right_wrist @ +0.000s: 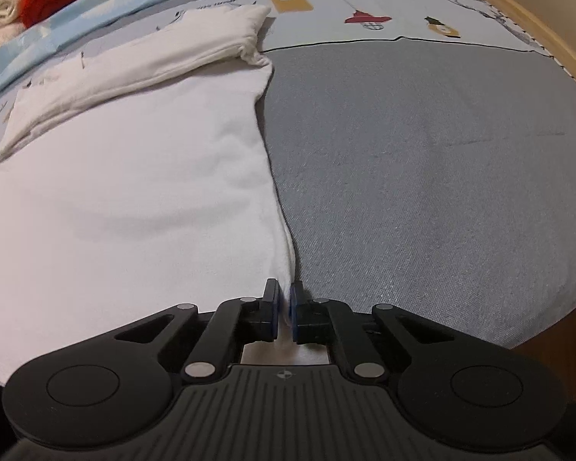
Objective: Fold small clothes
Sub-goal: 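Pinch the shirt's side edge with both grippers side by side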
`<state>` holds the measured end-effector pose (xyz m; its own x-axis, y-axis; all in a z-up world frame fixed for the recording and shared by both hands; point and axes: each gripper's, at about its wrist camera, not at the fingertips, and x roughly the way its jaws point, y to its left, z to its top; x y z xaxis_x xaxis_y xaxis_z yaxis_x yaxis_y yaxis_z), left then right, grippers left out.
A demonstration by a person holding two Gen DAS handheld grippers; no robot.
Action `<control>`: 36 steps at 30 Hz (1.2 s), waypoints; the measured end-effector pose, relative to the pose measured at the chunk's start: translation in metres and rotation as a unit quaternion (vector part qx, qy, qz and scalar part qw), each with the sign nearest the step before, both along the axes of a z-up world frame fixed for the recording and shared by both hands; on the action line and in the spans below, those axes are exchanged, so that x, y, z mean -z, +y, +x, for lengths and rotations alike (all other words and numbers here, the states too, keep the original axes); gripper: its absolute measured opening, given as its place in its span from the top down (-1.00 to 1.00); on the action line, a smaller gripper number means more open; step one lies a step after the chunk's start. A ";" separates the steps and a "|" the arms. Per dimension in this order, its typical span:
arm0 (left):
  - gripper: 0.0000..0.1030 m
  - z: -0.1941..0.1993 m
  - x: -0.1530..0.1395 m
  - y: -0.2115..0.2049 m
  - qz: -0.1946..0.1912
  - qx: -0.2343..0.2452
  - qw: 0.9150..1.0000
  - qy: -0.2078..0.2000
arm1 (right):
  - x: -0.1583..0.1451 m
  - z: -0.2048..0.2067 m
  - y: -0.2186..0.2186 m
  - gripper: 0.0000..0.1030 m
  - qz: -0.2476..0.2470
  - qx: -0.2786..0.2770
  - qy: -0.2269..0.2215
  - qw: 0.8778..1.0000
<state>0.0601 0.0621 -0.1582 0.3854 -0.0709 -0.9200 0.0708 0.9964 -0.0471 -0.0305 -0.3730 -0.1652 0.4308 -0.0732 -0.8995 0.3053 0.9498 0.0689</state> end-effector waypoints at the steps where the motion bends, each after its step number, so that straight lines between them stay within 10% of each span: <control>1: 0.83 0.000 0.001 -0.001 0.000 0.000 1.000 0.004 | 0.001 0.000 -0.001 0.89 0.001 0.002 0.003 1.000; 36: 0.84 -0.010 0.003 -0.003 -0.014 0.007 1.000 0.025 | 0.006 -0.003 -0.006 0.85 0.041 0.024 0.016 0.999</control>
